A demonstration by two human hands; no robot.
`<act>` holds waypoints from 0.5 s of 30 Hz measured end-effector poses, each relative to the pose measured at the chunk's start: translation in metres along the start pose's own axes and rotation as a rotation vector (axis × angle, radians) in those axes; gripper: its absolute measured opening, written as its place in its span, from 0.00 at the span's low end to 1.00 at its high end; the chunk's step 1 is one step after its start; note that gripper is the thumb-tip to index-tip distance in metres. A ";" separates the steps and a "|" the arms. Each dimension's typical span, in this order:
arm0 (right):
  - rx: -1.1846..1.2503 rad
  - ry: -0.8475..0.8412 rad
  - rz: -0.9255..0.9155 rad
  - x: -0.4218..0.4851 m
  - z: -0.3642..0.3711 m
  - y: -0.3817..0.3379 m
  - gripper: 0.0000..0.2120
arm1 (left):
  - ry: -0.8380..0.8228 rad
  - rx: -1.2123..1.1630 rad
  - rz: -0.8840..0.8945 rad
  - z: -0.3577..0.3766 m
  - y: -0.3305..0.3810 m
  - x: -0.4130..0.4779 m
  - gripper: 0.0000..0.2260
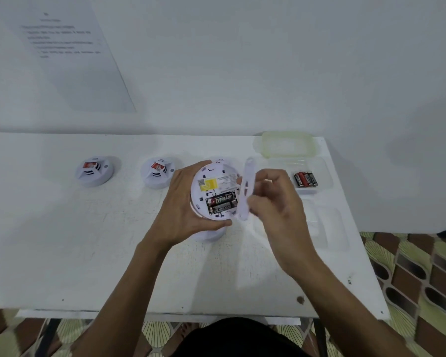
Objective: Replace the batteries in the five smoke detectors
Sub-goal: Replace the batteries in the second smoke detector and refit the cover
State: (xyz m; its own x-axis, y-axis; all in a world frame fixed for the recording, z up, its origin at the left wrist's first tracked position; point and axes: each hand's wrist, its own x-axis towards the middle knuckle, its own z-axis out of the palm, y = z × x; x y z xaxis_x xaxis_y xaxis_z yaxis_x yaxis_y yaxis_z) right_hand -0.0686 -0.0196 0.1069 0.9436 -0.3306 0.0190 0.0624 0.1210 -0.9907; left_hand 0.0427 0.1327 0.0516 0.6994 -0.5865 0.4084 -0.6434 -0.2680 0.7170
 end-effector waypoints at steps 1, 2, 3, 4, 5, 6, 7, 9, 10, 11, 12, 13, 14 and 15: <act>0.187 -0.006 0.129 -0.001 -0.004 0.000 0.09 | -0.006 -0.013 0.002 -0.001 -0.002 -0.001 0.37; 0.372 -0.013 0.251 -0.002 -0.008 0.001 0.10 | -0.009 -0.023 -0.004 -0.003 -0.005 -0.002 0.37; 0.524 -0.026 0.344 -0.004 -0.012 0.002 0.10 | -0.005 -0.020 -0.019 -0.004 -0.010 -0.005 0.38; 0.610 -0.034 0.397 -0.007 -0.016 0.004 0.12 | -0.004 -0.011 -0.036 -0.006 -0.012 -0.008 0.38; 0.626 -0.031 0.419 -0.011 -0.018 0.006 0.15 | -0.003 -0.002 -0.054 -0.007 -0.014 -0.011 0.39; 0.574 -0.013 0.413 -0.015 -0.021 0.010 0.15 | 0.002 0.008 -0.072 -0.009 -0.016 -0.013 0.40; 0.473 0.014 0.390 -0.018 -0.022 0.014 0.11 | 0.011 0.017 -0.090 -0.011 -0.016 -0.015 0.41; 0.167 0.065 0.323 -0.026 -0.025 0.025 0.06 | 0.036 0.032 -0.114 -0.015 -0.013 -0.018 0.43; -0.015 0.075 0.283 -0.029 -0.027 0.032 0.07 | 0.044 0.042 -0.113 -0.017 -0.012 -0.020 0.43; -0.189 0.070 0.252 -0.031 -0.029 0.039 0.08 | 0.050 0.058 -0.106 -0.018 -0.011 -0.021 0.43; -0.344 0.054 0.230 -0.034 -0.030 0.047 0.08 | 0.056 0.070 -0.099 -0.019 -0.008 -0.023 0.43; -0.471 0.030 0.218 -0.037 -0.030 0.056 0.07 | 0.056 0.071 -0.093 -0.019 -0.006 -0.024 0.43; -0.568 0.006 0.219 -0.040 -0.031 0.065 0.06 | 0.053 0.067 -0.090 -0.019 -0.003 -0.025 0.42; -0.632 -0.012 0.231 -0.042 -0.030 0.073 0.05 | 0.049 0.062 -0.088 -0.019 -0.001 -0.025 0.41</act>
State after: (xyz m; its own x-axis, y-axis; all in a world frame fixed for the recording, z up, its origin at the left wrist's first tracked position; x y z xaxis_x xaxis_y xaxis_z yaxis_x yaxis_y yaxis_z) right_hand -0.1133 -0.0251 0.0299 0.9135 -0.3513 -0.2050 -0.3405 -0.3850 -0.8578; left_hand 0.0318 0.1624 0.0514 0.7675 -0.5212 0.3733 -0.5957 -0.3646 0.7156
